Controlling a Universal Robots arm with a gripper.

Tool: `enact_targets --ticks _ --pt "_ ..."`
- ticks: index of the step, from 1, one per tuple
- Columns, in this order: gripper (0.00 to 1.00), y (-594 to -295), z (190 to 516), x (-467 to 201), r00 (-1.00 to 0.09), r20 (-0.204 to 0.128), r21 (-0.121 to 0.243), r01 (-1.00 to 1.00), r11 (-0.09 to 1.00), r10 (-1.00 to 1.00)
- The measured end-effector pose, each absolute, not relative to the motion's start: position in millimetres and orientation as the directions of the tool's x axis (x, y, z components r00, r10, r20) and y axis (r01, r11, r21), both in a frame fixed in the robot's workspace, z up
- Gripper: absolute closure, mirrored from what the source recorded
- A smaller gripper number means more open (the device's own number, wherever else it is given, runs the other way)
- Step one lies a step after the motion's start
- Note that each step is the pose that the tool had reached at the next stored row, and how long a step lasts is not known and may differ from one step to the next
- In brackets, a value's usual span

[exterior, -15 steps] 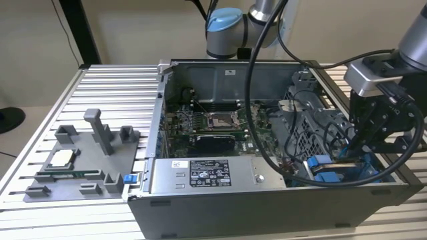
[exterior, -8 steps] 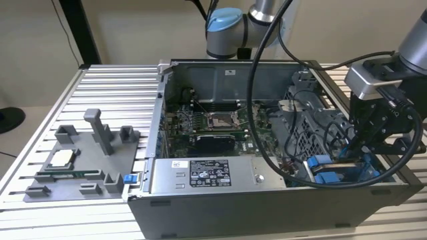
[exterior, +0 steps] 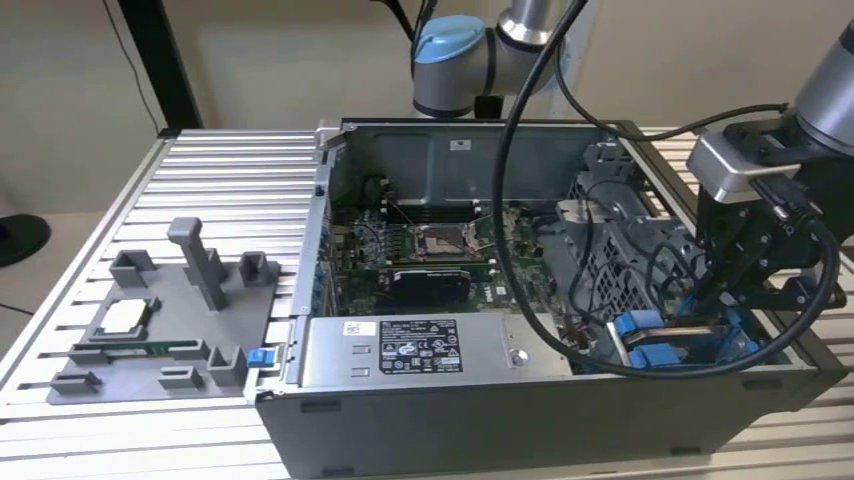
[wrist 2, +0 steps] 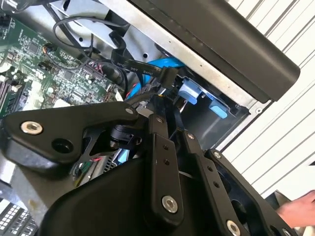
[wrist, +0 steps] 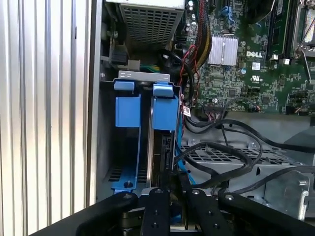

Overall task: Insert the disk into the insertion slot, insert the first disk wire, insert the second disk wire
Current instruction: 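Insert the first disk wire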

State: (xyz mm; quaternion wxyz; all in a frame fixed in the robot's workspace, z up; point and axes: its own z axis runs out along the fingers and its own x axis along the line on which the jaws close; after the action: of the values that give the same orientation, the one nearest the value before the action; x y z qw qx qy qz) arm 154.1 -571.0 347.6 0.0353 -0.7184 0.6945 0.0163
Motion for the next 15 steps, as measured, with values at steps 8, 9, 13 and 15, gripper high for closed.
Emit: enact_targets --ticks 8,9,13,15 --pt "1.00 -572.1 348.3 154.1 0.020 -0.085 -0.023 -1.000 -0.018 -0.996" --pt "1.00 -572.8 348.4 154.1 0.016 -0.086 -0.023 -1.000 -0.014 -0.996" --pt "1.00 -577.3 348.3 154.1 0.003 -0.086 -0.020 -1.000 -0.001 -0.996" --pt "1.00 -577.8 347.7 154.2 -0.002 -0.086 -0.020 -1.000 0.003 -0.996"
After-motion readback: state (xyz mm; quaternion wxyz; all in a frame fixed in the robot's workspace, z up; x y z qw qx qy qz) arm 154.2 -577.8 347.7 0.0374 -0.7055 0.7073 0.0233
